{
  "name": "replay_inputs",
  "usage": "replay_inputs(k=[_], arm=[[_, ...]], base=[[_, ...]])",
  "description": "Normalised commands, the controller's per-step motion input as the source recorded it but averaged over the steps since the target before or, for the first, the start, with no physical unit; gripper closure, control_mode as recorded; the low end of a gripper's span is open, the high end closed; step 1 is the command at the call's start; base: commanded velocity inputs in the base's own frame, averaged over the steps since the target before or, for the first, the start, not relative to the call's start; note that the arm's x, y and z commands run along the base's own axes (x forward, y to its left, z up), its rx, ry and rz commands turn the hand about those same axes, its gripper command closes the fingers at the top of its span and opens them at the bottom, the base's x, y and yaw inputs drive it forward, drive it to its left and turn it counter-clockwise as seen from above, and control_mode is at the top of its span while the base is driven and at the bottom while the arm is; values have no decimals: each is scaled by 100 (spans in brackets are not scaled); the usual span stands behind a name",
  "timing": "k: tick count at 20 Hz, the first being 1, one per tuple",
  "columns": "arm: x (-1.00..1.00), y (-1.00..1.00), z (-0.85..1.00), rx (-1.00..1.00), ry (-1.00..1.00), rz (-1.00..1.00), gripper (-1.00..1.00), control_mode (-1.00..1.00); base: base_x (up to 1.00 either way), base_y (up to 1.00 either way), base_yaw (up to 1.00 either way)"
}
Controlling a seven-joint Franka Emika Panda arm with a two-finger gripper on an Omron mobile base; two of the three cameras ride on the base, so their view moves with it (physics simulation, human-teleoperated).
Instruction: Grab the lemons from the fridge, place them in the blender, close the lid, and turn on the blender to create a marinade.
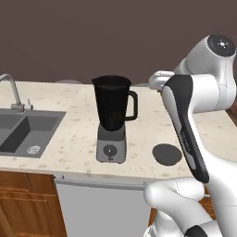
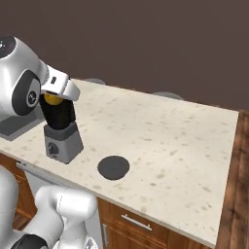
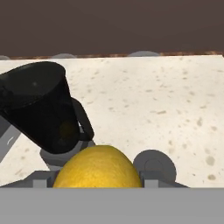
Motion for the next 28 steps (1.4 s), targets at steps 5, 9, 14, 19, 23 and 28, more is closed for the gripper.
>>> replay_inputs(k=[5,9,14,19,23,28], arm=[[0,0,0,0,0,0,100,100],[0,0,0,0,0,0,100,100],[0,0,0,0,0,0,100,100],[0,0,0,0,0,0,100,100],[0,0,0,0,0,0,100,100],[0,0,0,0,0,0,100,100]], base=[[34,7,-1],[40,9,-1],[39,32,-4],[36,34,-3],[25,26,-1],[16,0,0]])
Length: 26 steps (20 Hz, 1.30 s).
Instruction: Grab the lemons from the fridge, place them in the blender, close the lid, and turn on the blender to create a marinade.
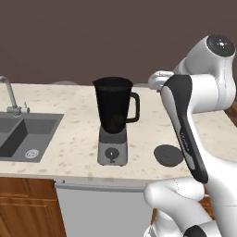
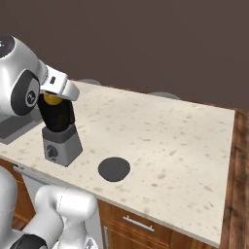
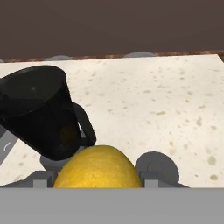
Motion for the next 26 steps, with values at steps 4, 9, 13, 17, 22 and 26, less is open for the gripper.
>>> replay_inputs(k=[4,9,13,17,22,26], arm=[[0,0,7,1,0,0,100,-100],[48,33,56,3,-1,0,100,-100],[91,73,7,1,3,8,100,-100],[99,82,-24,0,15,10,100,-100],[85,64,-43,0,22,8,100,-100],[69,9,-34,0,15,4,100,-100]], base=[[3,0,0],[0,0,0],[0,0,0],[0,0,0],[0,0,0],[0,0,0]])
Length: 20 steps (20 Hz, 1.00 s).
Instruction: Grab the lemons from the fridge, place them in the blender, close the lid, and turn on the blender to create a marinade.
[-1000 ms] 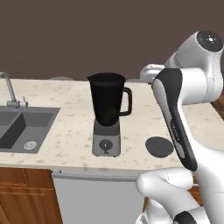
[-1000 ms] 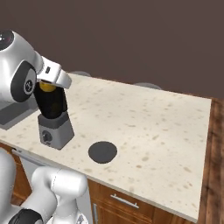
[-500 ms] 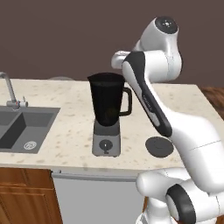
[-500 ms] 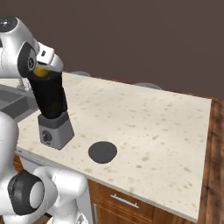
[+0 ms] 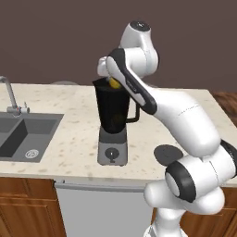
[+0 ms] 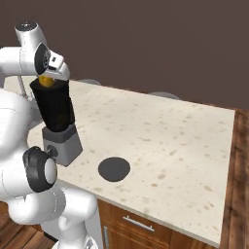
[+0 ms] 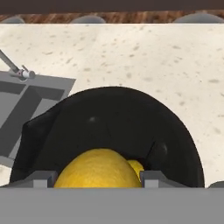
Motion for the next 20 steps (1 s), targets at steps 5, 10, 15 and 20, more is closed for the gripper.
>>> replay_inputs(k=[5,10,15,20], arm=[[55,0,-37,0,11,3,100,-100],[22,0,-54,-1,10,3,100,-100],[3,3,-38,-2,5,1,100,-100],[-6,11,-33,-3,1,0,-100,-100]], base=[[0,0,0],[0,0,0],[0,0,0],[0,0,0]])
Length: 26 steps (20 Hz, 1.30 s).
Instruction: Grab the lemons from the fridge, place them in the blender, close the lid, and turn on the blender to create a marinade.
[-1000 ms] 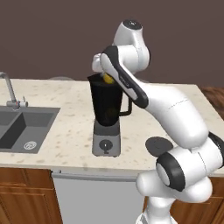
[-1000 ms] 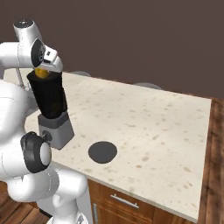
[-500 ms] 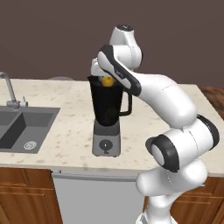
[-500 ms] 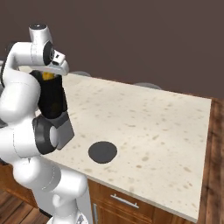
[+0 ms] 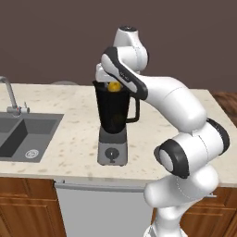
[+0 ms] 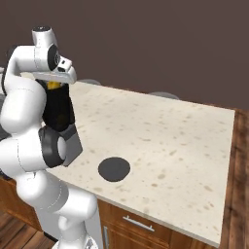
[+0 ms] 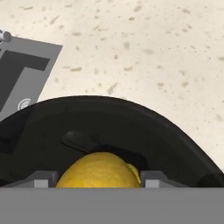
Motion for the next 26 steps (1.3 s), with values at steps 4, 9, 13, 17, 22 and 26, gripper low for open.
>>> replay_inputs(k=[4,9,13,17,22,26], arm=[[-1,11,-7,0,0,0,-100,-100],[-1,7,0,0,0,0,-100,-100],[-2,0,2,0,0,0,-100,-100],[-22,-5,34,0,-6,0,-100,-100],[-73,-56,58,9,-20,0,-100,-100],[-100,-100,7,25,-14,0,-100,-100]], base=[[0,0,0],[0,0,0],[0,0,0],[0,0,0],[0,0,0],[0,0,0]])
